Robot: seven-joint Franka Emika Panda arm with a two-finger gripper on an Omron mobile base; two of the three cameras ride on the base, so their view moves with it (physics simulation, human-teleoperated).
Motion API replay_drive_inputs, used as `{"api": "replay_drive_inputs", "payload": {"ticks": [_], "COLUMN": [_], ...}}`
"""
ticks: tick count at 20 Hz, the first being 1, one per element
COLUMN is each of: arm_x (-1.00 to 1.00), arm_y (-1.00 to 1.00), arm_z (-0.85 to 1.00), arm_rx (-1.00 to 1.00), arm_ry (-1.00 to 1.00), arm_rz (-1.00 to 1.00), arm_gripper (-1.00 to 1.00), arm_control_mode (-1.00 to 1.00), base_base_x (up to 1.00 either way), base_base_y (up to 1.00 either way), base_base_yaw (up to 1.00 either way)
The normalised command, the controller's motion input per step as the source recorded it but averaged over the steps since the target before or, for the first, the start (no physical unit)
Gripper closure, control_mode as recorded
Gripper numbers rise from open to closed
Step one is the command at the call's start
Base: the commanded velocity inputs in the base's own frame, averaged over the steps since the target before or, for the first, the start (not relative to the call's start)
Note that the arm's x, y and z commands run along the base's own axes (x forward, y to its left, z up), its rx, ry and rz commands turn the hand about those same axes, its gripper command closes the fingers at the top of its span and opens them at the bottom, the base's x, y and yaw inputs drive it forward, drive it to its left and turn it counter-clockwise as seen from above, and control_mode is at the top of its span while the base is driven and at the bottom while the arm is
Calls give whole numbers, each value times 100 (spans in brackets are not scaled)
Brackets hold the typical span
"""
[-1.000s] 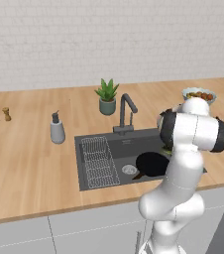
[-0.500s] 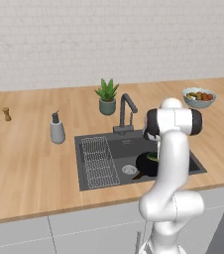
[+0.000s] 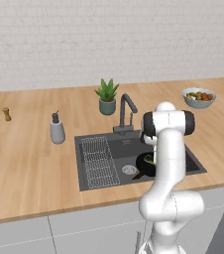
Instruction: Pick the pan and sponge and place them into the sink. Then turn on the water.
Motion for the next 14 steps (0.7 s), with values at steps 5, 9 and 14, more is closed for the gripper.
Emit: {"api": "replay_drive_inputs", "payload": {"ticks": [5,9,14], "arm_x": [-12,-31,-45], "arm_y": [11,5,0], "arm_z": [27,83,84], "arm_rx": [0,0,1], "arm_ry": [-6,-15,-20], "arm_rz": [0,0,0], "arm_gripper": [-100,-100,-100], "arm_control_mode": [-100,-100,-100], "base_base_x": [0,0,0], "base_base_y": [0,0,0], "base_base_yaw": [0,0,0]}}
